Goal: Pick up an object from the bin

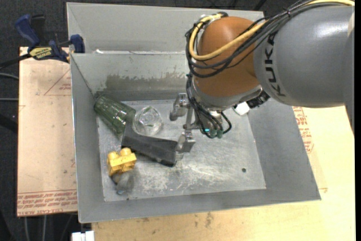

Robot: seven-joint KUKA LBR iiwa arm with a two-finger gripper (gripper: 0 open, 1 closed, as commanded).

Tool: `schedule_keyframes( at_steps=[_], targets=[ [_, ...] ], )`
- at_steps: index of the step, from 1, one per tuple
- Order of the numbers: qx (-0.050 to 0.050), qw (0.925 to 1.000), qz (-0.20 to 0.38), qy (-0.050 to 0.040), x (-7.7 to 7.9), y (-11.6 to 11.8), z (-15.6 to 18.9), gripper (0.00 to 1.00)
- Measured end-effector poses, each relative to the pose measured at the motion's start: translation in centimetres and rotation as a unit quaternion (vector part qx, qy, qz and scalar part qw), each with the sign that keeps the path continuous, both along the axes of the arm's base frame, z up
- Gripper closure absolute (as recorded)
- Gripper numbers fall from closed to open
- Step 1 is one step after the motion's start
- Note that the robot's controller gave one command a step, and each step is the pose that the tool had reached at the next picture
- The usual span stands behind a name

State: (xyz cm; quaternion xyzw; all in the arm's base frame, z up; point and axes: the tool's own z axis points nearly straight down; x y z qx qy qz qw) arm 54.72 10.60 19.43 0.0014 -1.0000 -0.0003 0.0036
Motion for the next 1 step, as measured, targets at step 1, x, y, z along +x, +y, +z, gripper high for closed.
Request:
schedule_keyframes(
  at_steps=[1],
  targets=[
    [0.0,1.0,-0.001,-0.0038,0.18,-0.05,0.41,0.0]
  ],
)
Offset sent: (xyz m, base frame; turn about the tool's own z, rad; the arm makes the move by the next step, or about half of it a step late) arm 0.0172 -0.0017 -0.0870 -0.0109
